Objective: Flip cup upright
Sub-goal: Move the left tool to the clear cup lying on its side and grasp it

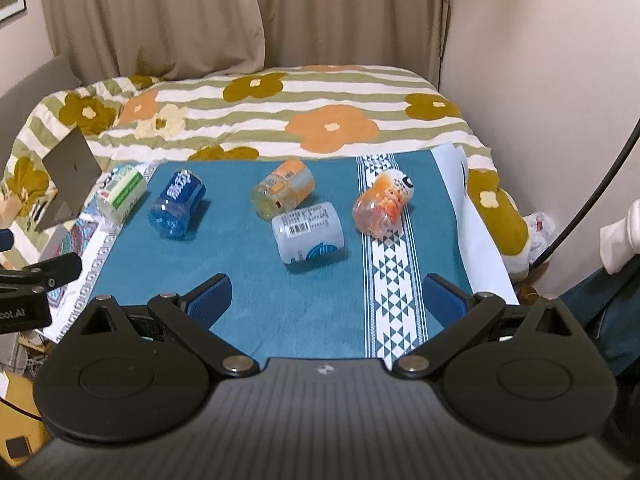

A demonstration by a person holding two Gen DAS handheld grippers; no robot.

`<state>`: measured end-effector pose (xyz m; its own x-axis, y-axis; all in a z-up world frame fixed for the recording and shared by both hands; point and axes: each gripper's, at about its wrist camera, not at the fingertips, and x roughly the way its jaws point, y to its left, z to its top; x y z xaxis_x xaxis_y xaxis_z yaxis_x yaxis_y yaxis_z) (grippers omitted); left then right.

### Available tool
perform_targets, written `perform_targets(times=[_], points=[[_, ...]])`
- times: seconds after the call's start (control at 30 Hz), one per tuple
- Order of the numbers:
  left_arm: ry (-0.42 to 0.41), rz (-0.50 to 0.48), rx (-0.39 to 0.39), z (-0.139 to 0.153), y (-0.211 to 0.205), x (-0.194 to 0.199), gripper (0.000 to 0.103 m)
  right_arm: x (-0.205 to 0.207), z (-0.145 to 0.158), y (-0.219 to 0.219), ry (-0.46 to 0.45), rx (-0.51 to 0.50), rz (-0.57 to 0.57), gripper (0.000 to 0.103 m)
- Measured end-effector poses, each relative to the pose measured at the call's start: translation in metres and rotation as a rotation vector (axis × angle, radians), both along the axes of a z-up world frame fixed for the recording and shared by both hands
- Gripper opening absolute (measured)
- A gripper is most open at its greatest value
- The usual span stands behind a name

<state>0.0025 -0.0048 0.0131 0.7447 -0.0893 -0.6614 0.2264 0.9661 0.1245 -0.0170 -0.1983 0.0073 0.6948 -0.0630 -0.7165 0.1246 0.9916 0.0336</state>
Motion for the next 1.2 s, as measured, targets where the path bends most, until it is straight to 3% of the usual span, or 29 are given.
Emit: perform_targets(times=[0.47, 0.93, 1.2], points=[[0.033, -0.344, 0.052, 0.005, -0.05, 0.08, 0.103, 0.034, -0.005, -0.038, 0.055, 0.085, -0.085, 0.103], [0.09, -0.731, 0.268, -0.068, -0.151, 0.134, 0.103, 0.072, -0.053, -0.094, 0.091, 0.049, -0.144, 0.103], [0.185, -0.844, 0.411, -0.115, -0.196, 0.146, 0.097, 0.079, -0.08, -0.121, 0.133, 0.08, -0.157, 0.103]])
